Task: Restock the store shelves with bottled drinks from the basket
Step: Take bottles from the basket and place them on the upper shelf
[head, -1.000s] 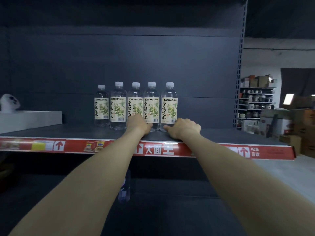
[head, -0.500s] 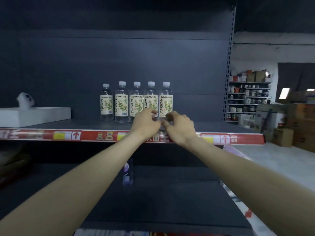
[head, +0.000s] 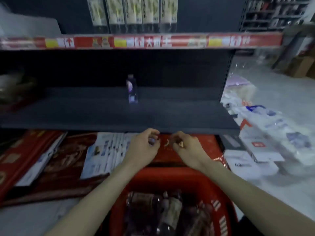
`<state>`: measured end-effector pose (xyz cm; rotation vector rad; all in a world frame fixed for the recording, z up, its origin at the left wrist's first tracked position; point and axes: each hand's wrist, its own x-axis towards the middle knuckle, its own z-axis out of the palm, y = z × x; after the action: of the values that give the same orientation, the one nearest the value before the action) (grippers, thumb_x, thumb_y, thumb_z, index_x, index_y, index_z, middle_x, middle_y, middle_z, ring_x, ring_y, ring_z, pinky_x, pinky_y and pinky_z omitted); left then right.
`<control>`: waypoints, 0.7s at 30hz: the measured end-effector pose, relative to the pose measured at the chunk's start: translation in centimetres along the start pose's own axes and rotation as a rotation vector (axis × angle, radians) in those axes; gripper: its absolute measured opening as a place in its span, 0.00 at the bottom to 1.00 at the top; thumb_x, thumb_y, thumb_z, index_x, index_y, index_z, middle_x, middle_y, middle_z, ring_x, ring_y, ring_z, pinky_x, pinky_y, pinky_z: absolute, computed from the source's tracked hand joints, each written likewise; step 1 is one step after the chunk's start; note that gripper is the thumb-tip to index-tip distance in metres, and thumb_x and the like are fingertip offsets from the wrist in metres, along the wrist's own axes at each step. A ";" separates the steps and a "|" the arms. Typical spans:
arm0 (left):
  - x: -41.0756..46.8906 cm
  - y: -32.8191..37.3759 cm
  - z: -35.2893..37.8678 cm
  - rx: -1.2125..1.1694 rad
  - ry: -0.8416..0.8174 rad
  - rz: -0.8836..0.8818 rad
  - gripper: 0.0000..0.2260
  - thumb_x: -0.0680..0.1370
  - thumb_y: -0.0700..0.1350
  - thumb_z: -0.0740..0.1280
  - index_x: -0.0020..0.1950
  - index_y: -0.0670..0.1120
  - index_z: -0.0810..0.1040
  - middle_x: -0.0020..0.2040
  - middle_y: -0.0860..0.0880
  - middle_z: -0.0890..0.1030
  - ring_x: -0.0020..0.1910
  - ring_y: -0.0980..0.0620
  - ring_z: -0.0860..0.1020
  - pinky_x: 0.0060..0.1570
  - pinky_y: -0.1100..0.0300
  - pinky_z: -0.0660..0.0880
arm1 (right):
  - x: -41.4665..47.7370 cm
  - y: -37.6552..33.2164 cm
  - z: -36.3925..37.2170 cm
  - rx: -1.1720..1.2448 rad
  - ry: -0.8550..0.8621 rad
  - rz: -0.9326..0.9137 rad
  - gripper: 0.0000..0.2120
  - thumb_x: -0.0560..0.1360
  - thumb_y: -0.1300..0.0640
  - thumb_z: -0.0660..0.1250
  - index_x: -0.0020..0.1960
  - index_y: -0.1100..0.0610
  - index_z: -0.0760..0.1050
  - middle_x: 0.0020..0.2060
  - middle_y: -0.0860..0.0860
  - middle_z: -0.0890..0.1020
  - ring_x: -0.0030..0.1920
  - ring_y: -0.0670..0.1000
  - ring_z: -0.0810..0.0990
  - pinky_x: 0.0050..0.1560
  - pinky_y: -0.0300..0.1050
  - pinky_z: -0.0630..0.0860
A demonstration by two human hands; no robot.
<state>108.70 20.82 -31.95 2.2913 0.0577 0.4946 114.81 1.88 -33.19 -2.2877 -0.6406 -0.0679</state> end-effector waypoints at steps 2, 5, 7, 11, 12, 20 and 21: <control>-3.0 -3.1 2.6 0.022 -0.106 -0.097 0.12 0.77 0.42 0.71 0.59 0.51 0.81 0.49 0.56 0.83 0.46 0.61 0.81 0.52 0.65 0.78 | -3.1 2.4 3.2 0.020 -0.107 0.104 0.12 0.75 0.50 0.64 0.56 0.50 0.80 0.48 0.46 0.86 0.52 0.49 0.83 0.57 0.47 0.77; -6.5 -6.6 5.3 0.029 -0.231 -0.201 0.12 0.77 0.43 0.71 0.59 0.52 0.81 0.49 0.57 0.83 0.48 0.61 0.81 0.54 0.64 0.78 | -6.6 5.5 7.1 0.021 -0.216 0.218 0.13 0.75 0.51 0.65 0.57 0.50 0.80 0.51 0.47 0.86 0.55 0.50 0.84 0.59 0.48 0.78; -8.3 -8.6 6.5 0.057 -0.283 -0.255 0.11 0.76 0.42 0.72 0.58 0.52 0.82 0.48 0.57 0.84 0.47 0.60 0.82 0.54 0.63 0.78 | -8.7 7.3 9.0 0.012 -0.277 0.283 0.11 0.77 0.52 0.67 0.58 0.50 0.81 0.53 0.46 0.86 0.57 0.49 0.83 0.61 0.48 0.78; -11.9 -12.9 7.5 0.120 -0.349 -0.403 0.09 0.74 0.43 0.71 0.53 0.52 0.85 0.44 0.55 0.86 0.46 0.56 0.84 0.53 0.62 0.78 | -12.3 9.5 10.7 -0.013 -0.367 0.406 0.12 0.79 0.51 0.68 0.61 0.51 0.81 0.52 0.50 0.85 0.57 0.55 0.83 0.53 0.43 0.77; -12.5 -13.7 7.6 0.163 -0.376 -0.421 0.09 0.73 0.44 0.70 0.51 0.52 0.86 0.44 0.54 0.86 0.46 0.55 0.84 0.53 0.61 0.79 | -12.6 10.0 10.9 -0.031 -0.371 0.425 0.13 0.80 0.52 0.68 0.63 0.53 0.81 0.54 0.53 0.85 0.58 0.57 0.83 0.53 0.43 0.76; -13.7 -15.5 9.1 0.244 -0.757 -0.435 0.10 0.75 0.44 0.73 0.56 0.50 0.85 0.57 0.50 0.83 0.53 0.53 0.80 0.58 0.59 0.77 | -12.9 12.2 13.7 0.079 -0.413 0.748 0.14 0.78 0.49 0.68 0.56 0.58 0.81 0.49 0.54 0.84 0.51 0.55 0.82 0.47 0.43 0.73; -13.8 -15.9 9.2 0.284 -0.868 -0.446 0.14 0.75 0.48 0.74 0.60 0.50 0.83 0.62 0.50 0.81 0.57 0.52 0.79 0.59 0.60 0.76 | -13.1 12.4 14.3 0.105 -0.428 0.793 0.14 0.77 0.48 0.68 0.54 0.58 0.81 0.47 0.54 0.84 0.48 0.54 0.82 0.44 0.43 0.74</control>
<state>101.07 22.97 -53.53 2.4707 0.2091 -0.7841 107.10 -1.39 -54.62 -2.3043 0.1012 0.8238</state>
